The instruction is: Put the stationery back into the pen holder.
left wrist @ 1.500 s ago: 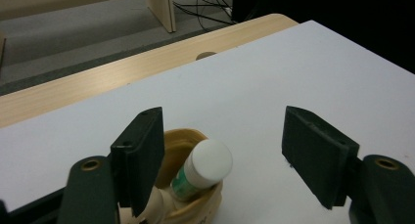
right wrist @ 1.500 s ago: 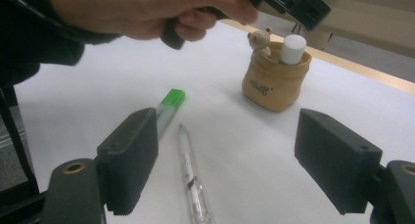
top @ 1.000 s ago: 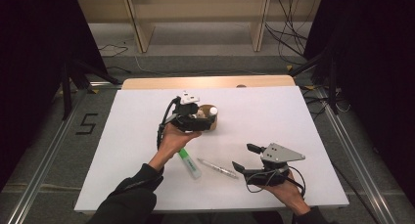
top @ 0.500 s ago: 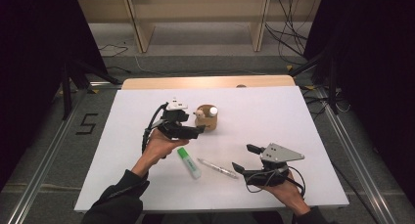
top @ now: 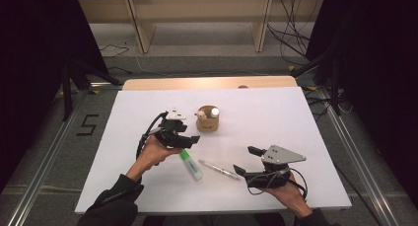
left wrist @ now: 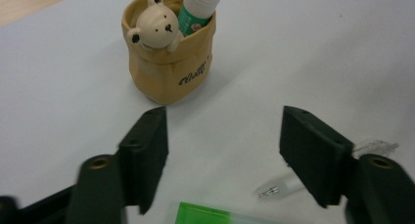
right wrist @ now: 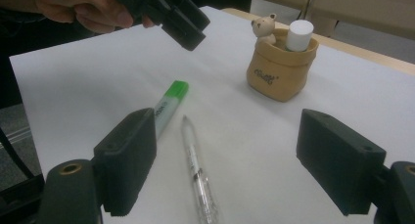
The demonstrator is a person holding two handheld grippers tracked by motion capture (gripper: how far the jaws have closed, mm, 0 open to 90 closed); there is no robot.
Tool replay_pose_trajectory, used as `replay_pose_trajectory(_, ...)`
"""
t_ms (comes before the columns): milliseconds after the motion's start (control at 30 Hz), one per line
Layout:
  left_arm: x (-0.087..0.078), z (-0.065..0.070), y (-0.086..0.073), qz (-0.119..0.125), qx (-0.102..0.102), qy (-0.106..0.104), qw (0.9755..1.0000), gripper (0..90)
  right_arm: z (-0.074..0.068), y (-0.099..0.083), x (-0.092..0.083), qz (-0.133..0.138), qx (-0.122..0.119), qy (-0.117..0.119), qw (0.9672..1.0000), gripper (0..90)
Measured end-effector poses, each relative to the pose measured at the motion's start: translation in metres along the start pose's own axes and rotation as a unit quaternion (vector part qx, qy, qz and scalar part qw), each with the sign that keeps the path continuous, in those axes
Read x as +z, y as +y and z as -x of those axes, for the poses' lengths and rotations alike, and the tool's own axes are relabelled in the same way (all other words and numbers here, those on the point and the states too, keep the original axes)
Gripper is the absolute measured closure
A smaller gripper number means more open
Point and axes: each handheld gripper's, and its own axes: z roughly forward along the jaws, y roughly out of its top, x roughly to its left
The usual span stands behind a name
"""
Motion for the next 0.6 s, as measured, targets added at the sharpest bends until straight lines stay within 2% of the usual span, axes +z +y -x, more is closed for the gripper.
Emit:
replay_pose_trajectory(267, 0.017, 0.006, -0.011, -0.040, 0.039, -0.001, 0.9984, 70.8, -0.001, 0.000, 0.001, 0.000, 0.001, 0.003, 1.0000, 23.3)
replay_pose_trajectory(400, 0.027, 0.006, -0.015, -0.061, 0.041, 0.000, 0.9973, 85.5, -0.001, -0.001, 0.001, -0.002, 0.000, 0.004, 1.0000, 23.2)
replay_pose_trajectory(467, 0.031, 0.005, -0.017, -0.070, 0.043, 0.001, 0.9966, 88.8, -0.002, -0.001, 0.001, -0.003, 0.000, 0.005, 1.0000, 23.2)
replay_pose_trajectory(600, 0.040, 0.001, -0.022, -0.090, 0.045, 0.000, 0.9950, 88.9, -0.002, -0.001, 0.002, -0.003, 0.000, 0.006, 1.0000, 23.2)
